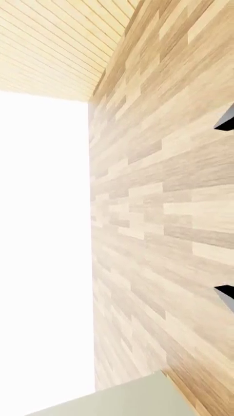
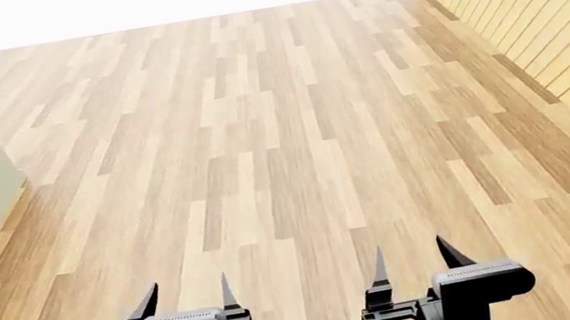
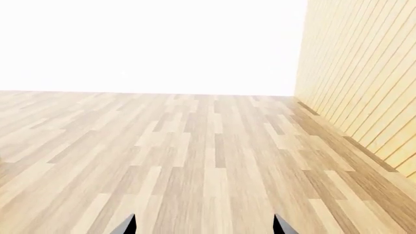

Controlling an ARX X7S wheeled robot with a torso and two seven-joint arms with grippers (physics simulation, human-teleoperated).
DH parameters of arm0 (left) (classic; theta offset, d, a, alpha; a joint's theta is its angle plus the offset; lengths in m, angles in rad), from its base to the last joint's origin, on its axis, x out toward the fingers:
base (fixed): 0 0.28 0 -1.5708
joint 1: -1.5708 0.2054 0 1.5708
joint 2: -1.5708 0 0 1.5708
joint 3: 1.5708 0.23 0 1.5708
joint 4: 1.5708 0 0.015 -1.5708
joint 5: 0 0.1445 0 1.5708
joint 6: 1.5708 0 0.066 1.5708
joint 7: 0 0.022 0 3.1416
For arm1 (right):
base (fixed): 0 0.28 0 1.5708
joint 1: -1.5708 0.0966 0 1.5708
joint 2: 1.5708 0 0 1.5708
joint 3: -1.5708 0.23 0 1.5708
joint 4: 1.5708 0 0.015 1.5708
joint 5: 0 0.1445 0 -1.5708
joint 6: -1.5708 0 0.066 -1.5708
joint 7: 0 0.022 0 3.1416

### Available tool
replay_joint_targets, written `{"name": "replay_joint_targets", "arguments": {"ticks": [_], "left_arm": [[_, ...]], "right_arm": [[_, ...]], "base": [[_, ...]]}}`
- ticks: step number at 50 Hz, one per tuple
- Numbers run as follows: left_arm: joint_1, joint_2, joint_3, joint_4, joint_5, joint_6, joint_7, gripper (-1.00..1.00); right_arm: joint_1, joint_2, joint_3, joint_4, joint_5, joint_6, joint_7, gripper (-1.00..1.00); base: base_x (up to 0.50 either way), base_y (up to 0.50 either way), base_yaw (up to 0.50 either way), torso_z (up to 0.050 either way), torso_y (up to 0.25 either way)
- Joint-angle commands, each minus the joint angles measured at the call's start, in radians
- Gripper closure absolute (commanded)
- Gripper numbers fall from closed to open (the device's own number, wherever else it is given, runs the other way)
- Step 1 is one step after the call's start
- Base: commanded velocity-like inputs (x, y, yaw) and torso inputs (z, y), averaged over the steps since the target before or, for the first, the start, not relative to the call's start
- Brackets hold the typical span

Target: Close the dishwasher door

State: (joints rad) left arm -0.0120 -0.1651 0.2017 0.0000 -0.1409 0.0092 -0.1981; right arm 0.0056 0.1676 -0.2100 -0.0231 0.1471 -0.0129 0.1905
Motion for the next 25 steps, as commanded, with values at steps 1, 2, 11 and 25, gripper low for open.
{"name": "replay_joint_targets", "arguments": {"ticks": [1,2,11,25], "left_arm": [[0.000,-0.005,0.008,0.000,-0.005,0.001,-0.007,-1.00],[-0.001,-0.006,0.008,0.000,-0.005,0.001,-0.008,-1.00],[-0.003,-0.010,0.013,-0.003,-0.010,0.001,-0.012,-1.00],[-0.004,-0.015,0.022,-0.006,-0.016,0.005,-0.018,-1.00]], "right_arm": [[0.002,0.005,-0.008,0.002,0.003,-0.002,0.007,-1.00],[0.002,0.006,-0.009,0.002,0.003,-0.002,0.008,-1.00],[0.003,0.009,-0.016,0.005,0.006,-0.004,0.012,-1.00],[0.003,0.015,-0.023,0.004,0.010,-0.006,0.019,-1.00]], "base": [[0.00,0.00,0.00,-0.050,0.000],[0.00,0.00,0.00,-0.050,0.000],[0.00,0.00,0.00,-0.050,0.000],[0.00,0.00,0.00,-0.050,0.000]]}}
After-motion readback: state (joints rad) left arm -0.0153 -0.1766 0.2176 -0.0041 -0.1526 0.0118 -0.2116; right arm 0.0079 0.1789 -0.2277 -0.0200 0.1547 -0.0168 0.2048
